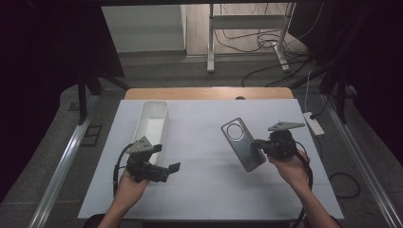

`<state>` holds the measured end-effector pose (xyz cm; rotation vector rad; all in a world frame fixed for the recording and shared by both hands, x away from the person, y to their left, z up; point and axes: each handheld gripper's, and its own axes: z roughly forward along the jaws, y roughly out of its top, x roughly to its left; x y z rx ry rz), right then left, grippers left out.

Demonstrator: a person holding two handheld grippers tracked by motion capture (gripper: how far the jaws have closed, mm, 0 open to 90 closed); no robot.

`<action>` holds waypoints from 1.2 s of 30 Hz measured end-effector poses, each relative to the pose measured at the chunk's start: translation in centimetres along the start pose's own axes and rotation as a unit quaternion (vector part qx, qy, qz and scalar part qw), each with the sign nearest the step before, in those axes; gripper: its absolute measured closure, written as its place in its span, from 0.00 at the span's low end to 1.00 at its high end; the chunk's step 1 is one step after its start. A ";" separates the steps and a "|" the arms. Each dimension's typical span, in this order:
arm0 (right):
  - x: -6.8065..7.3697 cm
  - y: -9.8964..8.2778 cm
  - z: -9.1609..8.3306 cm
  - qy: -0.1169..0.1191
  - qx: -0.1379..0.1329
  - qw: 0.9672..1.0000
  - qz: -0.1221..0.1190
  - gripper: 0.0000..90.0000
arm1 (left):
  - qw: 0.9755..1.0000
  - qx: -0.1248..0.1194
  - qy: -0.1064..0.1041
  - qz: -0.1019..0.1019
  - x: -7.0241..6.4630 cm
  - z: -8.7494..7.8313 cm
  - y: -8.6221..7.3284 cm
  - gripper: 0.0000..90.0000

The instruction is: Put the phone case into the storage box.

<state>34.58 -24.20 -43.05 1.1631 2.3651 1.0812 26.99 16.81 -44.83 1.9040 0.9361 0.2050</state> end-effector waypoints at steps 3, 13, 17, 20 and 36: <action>0.3 0.2 0.0 0.002 -0.004 1.000 -0.003 0.99 | 1.000 0.000 -0.005 -0.002 0.0 0.6 0.6 0.00; 1.1 0.6 0.1 0.006 -0.015 1.000 -0.007 0.99 | 1.000 0.011 -0.028 0.002 -0.7 2.8 1.6 0.00; 1.4 0.8 0.2 0.007 -0.017 1.000 -0.008 0.99 | 0.999 0.009 -0.032 0.003 -0.9 3.3 2.2 0.00; 1.7 0.9 0.2 0.007 -0.020 1.000 -0.010 0.99 | 0.999 0.008 -0.037 0.000 -1.1 3.9 2.6 0.00; 3.8 1.4 0.7 0.019 -0.032 0.999 -0.024 0.99 | 0.998 0.020 -0.053 0.007 -2.2 6.3 3.9 0.00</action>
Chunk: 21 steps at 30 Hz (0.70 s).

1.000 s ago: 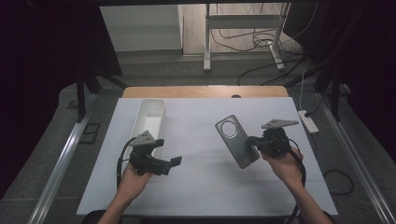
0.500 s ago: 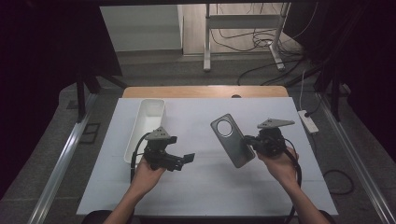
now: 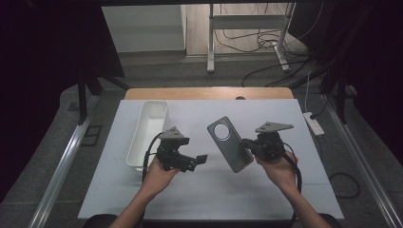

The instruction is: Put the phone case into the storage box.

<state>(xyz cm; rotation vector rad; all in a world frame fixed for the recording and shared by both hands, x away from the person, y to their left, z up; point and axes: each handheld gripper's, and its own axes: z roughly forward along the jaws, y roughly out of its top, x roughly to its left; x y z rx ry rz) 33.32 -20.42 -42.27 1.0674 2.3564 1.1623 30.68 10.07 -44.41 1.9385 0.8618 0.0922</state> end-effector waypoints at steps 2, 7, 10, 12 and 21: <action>0.3 0.1 0.1 0.001 0.000 1.000 -0.002 0.99 | 1.000 0.000 -0.001 -0.001 0.0 0.2 0.1 0.00; 1.0 0.1 0.4 0.004 -0.002 1.000 -0.008 0.99 | 1.000 0.001 -0.012 -0.007 -0.1 0.8 0.3 0.00; 1.5 0.1 0.6 0.010 -0.002 1.000 -0.009 0.99 | 1.000 0.002 -0.019 -0.009 -0.2 1.2 0.4 0.00; 1.7 0.1 0.6 0.011 -0.003 1.000 -0.010 0.99 | 1.000 0.004 -0.018 -0.008 -0.3 1.4 0.5 0.00; 2.7 0.1 0.9 0.019 -0.007 1.000 -0.015 0.99 | 1.000 0.015 -0.021 -0.007 -0.7 2.3 0.6 0.01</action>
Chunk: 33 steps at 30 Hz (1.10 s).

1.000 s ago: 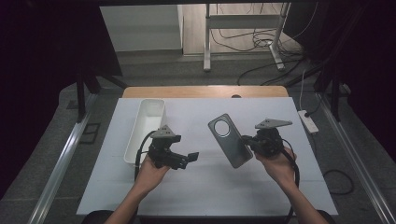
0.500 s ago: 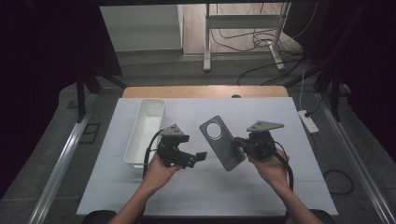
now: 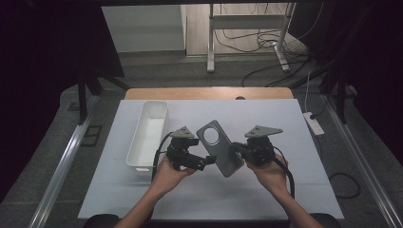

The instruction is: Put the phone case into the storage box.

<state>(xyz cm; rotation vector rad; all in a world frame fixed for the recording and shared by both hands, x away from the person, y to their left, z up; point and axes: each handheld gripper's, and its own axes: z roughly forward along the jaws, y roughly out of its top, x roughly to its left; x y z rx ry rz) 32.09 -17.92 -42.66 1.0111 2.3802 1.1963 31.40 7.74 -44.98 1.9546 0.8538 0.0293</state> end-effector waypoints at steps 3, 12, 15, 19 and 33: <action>0.3 0.0 0.1 0.002 -0.001 1.000 -0.003 0.99 | 1.000 0.008 0.001 0.001 -0.1 0.3 -0.1 0.04; 0.8 -0.1 0.2 0.004 -0.006 1.000 -0.007 0.99 | 1.000 0.016 -0.010 -0.017 -0.1 0.1 -0.2 0.28; 1.0 -0.1 0.3 0.005 -0.009 1.000 -0.008 0.99 | 0.999 0.015 -0.023 -0.030 0.1 0.0 -0.2 0.41; 1.1 -0.2 0.4 0.006 -0.006 1.000 -0.012 0.99 | 0.998 0.015 -0.039 -0.047 0.4 0.0 -0.4 0.60; 1.1 -0.6 1.1 0.021 0.007 1.000 -0.018 0.97 | 0.997 0.018 -0.058 -0.049 0.4 -0.4 -0.3 0.88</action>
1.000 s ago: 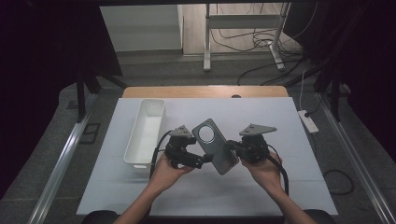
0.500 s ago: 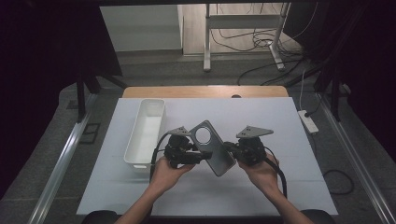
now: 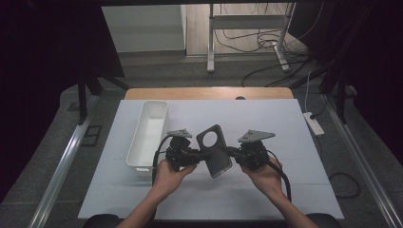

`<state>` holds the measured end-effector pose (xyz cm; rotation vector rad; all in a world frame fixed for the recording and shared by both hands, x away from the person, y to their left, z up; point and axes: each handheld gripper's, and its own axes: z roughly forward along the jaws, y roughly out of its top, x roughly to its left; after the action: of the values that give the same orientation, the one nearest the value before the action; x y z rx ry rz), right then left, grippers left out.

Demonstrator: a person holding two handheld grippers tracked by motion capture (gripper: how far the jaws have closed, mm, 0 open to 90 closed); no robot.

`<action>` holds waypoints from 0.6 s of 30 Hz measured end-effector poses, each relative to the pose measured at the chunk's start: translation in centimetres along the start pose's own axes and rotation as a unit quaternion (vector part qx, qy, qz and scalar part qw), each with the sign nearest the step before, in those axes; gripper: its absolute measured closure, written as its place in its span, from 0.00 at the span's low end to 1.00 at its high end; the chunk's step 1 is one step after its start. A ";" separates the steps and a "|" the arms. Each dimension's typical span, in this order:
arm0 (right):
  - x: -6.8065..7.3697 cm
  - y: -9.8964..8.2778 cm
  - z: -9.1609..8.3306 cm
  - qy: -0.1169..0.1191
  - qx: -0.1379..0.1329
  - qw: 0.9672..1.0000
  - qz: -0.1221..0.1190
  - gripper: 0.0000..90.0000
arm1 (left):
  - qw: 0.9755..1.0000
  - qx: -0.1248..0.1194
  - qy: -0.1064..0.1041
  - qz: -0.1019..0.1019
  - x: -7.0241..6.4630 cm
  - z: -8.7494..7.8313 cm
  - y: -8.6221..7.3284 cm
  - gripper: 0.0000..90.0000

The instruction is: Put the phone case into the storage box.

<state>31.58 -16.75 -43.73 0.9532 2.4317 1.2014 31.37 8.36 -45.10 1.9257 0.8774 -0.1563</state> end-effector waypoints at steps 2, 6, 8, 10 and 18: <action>-0.1 0.0 0.0 0.005 -0.001 1.000 0.004 0.96 | 1.000 0.002 0.012 0.013 -0.3 -0.1 0.2 0.88; -0.1 0.0 -0.3 0.014 -0.003 1.000 -0.001 0.87 | 0.999 0.008 0.028 0.029 -0.3 -0.7 0.5 0.88; -0.2 0.0 -0.5 0.018 -0.002 1.000 -0.004 0.80 | 0.999 0.013 0.037 0.034 -0.3 -0.9 0.5 0.88; -0.4 0.0 -0.7 0.023 -0.008 1.000 -0.003 0.70 | 0.998 0.018 0.041 0.038 -0.1 -1.1 0.5 0.88; -1.2 -0.2 -1.2 0.060 -0.008 0.998 0.012 0.14 | 0.997 0.031 0.049 0.052 0.6 -2.1 0.7 0.88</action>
<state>31.80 -18.36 -43.21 0.9344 2.5048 1.3209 31.71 10.23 -43.75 2.0470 0.8432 -0.0279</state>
